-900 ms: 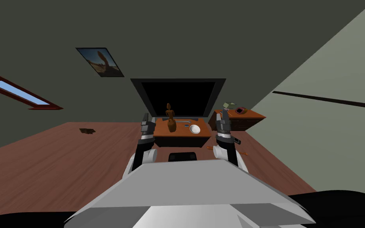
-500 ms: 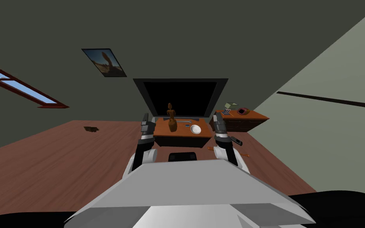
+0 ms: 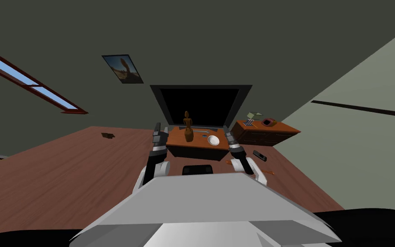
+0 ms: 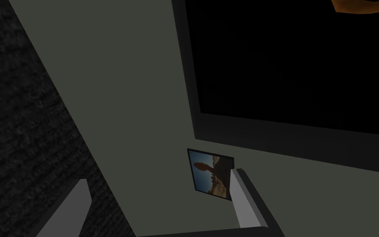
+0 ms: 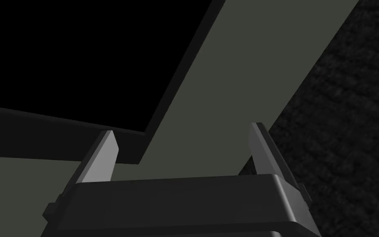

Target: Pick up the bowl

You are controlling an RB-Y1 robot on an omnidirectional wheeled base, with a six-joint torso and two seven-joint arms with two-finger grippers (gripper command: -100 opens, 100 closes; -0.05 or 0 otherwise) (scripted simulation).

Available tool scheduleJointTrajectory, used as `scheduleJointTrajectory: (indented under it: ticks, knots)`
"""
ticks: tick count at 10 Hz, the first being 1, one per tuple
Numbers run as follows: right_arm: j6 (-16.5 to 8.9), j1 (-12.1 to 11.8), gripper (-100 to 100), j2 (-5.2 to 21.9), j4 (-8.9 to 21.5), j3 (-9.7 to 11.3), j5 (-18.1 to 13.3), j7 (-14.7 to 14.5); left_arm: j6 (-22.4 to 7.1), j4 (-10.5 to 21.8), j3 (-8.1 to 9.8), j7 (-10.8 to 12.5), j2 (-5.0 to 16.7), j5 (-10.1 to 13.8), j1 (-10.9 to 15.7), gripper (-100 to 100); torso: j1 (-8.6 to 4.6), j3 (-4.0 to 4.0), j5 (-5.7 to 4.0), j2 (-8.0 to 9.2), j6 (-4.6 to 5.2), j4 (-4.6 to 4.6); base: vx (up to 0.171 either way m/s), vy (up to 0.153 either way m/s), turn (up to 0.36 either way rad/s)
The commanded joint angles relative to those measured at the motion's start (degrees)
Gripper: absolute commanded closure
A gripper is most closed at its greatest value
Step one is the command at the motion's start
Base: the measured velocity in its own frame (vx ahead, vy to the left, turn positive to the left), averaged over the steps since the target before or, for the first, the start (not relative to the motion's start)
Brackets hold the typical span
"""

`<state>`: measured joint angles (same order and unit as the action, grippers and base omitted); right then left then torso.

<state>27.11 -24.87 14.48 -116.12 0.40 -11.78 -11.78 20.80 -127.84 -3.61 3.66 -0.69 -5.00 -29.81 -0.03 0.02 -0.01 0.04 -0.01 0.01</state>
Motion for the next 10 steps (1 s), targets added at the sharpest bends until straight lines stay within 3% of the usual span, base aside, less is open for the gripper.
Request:
scheduleJointTrajectory:
  ticks: [1,2,3,5,6,8,9,10]
  knots:
    - [-0.1,-0.3,-100,2.9,2.9,1.3,-1.8,-2.4,0.0,0.0,0.0,0.0,0.0,0.0,0.0,0,0.0,0.0,0.0,0.0,0.0,0.0,-0.024,-0.006,0.118]
    - [-0.8,0.1,-100,4.7,5.1,2.1,-3.0,-3.8,0.0,0.0,0.0,0.0,0.0,0.0,0.0,0,-0.02,0.01,-0.01,0.02,0.01,0.0,-0.024,-0.007,0.125]
    - [-0.8,0.1,-100,5.0,5.3,2.1,-3.0,-3.8,0.0,0.0,0.0,0.0,0.0,0.0,0.0,0,-0.01,0.02,0.0,0.03,0.01,0.01,-0.015,-0.006,0.036]
    - [-2.2,1.0,-100,8.6,9.5,3.9,-5.5,-6.9,0.0,0.0,0.0,0.0,0.0,0.0,0.0,0,-0.01,0.0,0.0,0.0,0.01,0.0,-0.017,-0.002,0.126]
    - [-2.2,1.0,-100,8.9,9.5,3.9,-5.5,-6.9,0.0,0.0,0.0,0.0,0.0,0.0,0.0,0,0.0,0.01,0.0,0.01,0.0,0.0,-0.015,-0.003,0.038]
    - [-3.7,2.0,-100,12.7,13.1,5.8,-8.2,-10.0,0.0,0.0,0.0,0.0,0.0,0.0,0.0,0,0.01,0.0,0.0,-0.01,0.01,0.0,-0.015,0.004,0.112]
    - [-3.7,2.0,-100,12.7,13.9,5.8,-8.2,-10.0,0.0,0.0,0.0,0.0,0.0,0.0,0.0,0,0.03,0.0,0.01,0.0,0.01,0.0,-0.013,0.002,0.054]
    - [-4.5,2.5,-100,14.6,15.4,6.8,-9.6,-11.5,0.0,0.0,0.0,0.0,0.0,0.0,0.0,0,0.02,0.0,0.01,-0.01,0.03,0.0,-0.011,0.005,0.099]
